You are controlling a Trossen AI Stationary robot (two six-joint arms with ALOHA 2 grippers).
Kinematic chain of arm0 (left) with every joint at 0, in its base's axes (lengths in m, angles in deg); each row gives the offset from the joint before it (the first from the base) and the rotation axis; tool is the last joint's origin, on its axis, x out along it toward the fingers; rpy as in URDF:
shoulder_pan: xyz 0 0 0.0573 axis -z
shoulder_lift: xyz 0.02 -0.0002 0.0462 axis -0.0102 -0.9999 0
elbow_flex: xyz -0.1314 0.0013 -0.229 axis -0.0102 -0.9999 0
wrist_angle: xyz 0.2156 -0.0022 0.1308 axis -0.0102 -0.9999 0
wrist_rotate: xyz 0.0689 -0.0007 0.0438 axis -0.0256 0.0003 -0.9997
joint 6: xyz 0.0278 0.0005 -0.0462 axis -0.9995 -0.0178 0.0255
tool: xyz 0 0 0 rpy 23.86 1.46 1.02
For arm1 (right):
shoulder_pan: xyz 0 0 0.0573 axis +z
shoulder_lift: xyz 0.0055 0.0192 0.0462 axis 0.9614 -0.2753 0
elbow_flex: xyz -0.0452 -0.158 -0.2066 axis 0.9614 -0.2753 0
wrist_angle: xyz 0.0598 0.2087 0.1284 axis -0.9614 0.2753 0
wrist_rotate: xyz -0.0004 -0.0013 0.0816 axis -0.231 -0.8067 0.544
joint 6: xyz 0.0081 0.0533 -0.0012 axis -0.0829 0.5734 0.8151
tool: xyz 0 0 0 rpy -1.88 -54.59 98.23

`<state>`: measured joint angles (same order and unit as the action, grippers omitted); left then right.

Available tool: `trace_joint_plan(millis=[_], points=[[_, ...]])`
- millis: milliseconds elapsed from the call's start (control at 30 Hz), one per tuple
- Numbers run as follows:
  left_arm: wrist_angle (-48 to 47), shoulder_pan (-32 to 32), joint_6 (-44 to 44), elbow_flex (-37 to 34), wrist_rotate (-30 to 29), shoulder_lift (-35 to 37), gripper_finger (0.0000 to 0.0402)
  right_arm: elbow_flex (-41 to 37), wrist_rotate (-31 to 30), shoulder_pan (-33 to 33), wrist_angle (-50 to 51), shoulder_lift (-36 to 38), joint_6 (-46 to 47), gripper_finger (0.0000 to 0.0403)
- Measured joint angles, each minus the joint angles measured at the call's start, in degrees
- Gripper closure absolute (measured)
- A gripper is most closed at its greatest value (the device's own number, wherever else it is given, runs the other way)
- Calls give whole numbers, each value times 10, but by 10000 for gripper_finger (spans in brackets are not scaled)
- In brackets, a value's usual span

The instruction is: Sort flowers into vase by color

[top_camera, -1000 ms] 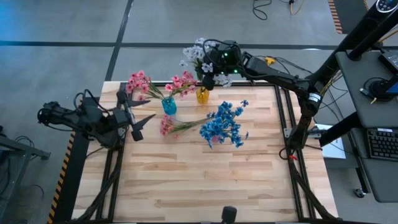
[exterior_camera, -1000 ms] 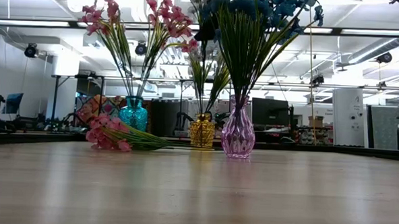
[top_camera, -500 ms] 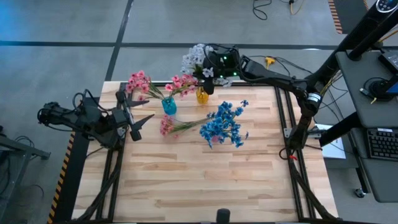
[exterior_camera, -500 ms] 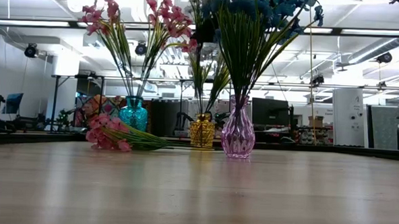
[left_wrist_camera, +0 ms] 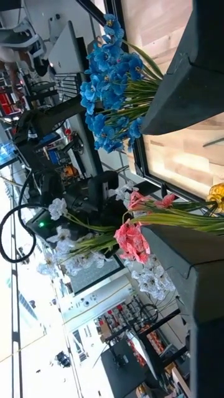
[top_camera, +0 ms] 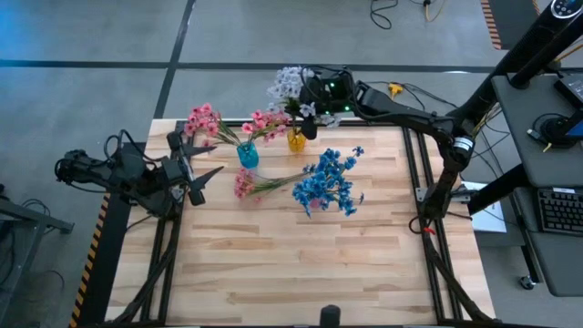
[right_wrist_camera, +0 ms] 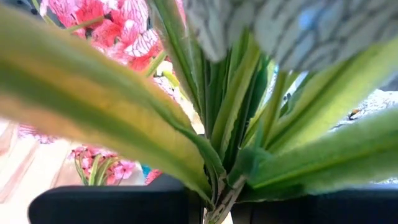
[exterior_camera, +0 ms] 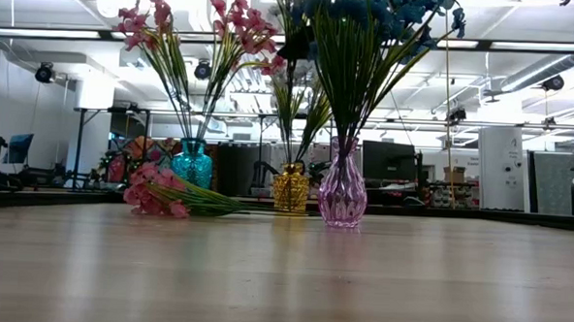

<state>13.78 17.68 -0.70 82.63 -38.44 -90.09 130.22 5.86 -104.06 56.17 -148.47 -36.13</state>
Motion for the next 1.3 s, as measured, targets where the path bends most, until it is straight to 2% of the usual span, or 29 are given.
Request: trace_joint_plan(millis=[1300], points=[[-3, 0, 0, 0, 0, 0, 171, -23, -21, -7, -11, -11, -31, 369]])
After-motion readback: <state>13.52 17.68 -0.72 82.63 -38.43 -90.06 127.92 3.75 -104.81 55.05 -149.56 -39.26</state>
